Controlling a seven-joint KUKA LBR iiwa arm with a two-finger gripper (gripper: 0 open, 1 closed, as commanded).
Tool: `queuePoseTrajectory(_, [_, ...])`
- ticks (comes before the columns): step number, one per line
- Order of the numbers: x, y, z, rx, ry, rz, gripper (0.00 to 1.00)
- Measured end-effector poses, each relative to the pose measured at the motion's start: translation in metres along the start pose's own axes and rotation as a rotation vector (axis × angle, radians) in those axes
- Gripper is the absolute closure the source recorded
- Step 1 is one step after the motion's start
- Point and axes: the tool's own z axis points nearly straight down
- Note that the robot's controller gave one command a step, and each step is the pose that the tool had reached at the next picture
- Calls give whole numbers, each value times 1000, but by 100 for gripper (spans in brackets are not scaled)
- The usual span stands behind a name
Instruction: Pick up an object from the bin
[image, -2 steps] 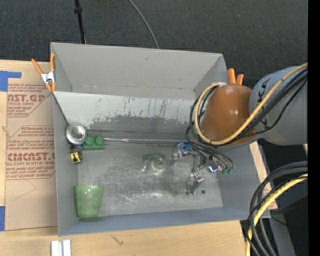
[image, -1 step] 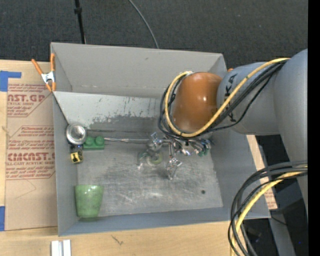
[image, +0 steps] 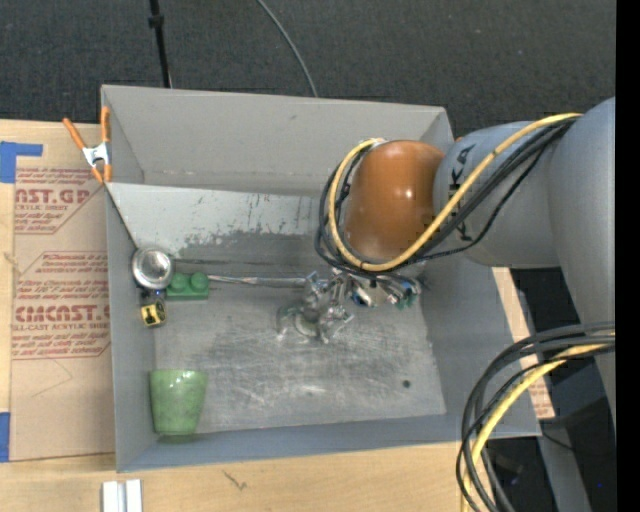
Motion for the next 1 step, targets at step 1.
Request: queuePoseTrajectory(1, [0,16,-146,-5,9,-175,100])
